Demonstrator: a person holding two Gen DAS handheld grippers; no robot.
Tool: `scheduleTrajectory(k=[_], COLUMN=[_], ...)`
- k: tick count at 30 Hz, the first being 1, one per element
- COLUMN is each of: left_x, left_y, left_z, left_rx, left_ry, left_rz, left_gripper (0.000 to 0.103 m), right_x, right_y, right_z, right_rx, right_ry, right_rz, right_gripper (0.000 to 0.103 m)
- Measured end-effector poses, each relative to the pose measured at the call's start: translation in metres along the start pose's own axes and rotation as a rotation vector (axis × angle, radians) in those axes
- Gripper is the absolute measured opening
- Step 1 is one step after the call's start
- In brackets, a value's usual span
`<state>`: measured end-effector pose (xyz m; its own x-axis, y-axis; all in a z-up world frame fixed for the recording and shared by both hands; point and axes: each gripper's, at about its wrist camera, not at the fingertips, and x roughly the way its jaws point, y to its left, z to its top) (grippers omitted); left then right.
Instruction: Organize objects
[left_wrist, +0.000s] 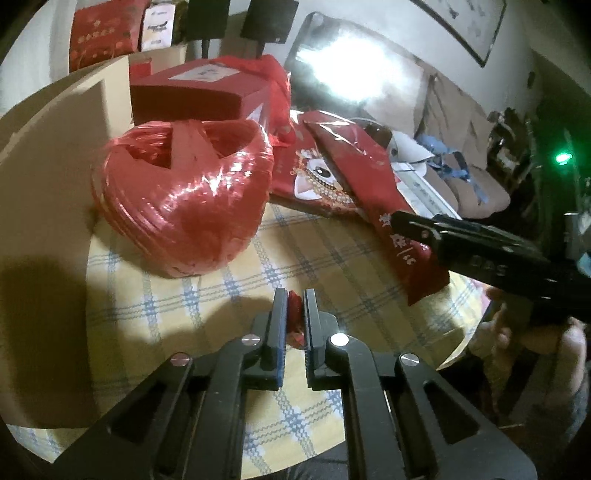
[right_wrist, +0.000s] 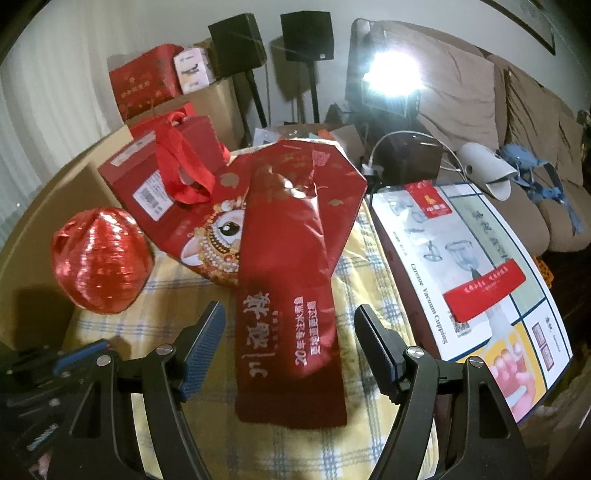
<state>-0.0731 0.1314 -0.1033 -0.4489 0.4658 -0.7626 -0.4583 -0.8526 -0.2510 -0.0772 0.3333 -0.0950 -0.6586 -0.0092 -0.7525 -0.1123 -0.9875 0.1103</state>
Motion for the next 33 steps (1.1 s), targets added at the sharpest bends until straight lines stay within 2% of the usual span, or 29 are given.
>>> scheduleTrajectory(k=[8, 11, 13, 15, 16, 23, 24, 25, 33], left_x=[-0.021, -0.029, -0.032, -0.034, -0.036, -0.048, -0.050, -0.051, -0.071], left_y=[-0.002, -0.001, -0.001, 0.000, 0.000, 0.001, 0.000, 0.000, 0.008], left_z=[0.004, 0.008, 0.009, 0.011, 0.012, 0.014, 0.015, 0.015, 0.024], left_rx=[-0.012, -0.021, -0.027, -0.031, -0.031, -0.033, -0.033, -0.032, -0.045], left_ry=[-0.041, -0.054, -0.061, -0.067, -0.072, -0.092, -0.094, -0.097, -0.139], left_rz=[-0.047, -0.058, -0.061, -0.063, -0.064, -0.067, -0.070, -0.073, -0.070], left_gripper=[0.007, 0.007, 0.007, 0.007, 0.007, 0.007, 0.007, 0.007, 0.007], right_x=[0.018, 0.022, 0.021, 0.021, 0.021, 0.015, 0.012, 0.010, -0.014], right_y=[0.003, 0.004, 0.005, 0.007, 0.008, 0.005, 0.005, 0.006, 0.013], right_z=[-0.003, -0.006, -0.006, -0.005, -0.005, -0.003, -0.002, -0.001, 0.006], right_rx=[-0.020, -0.022, -0.023, -0.031, -0.039, -0.013, -0.013, -0.013, -0.034], right_ry=[0.033, 0.035, 0.032, 0.035, 0.035, 0.035, 0.031, 0.025, -0.023], right_rz=[-0.032, -0.034, -0.017, -0.021, -0.017, 0.005, 0.010, 0.015, 0.011], right_gripper=[0.074, 0.070, 0.059, 0.054, 0.045, 0.027, 0.019, 0.016, 0.012])
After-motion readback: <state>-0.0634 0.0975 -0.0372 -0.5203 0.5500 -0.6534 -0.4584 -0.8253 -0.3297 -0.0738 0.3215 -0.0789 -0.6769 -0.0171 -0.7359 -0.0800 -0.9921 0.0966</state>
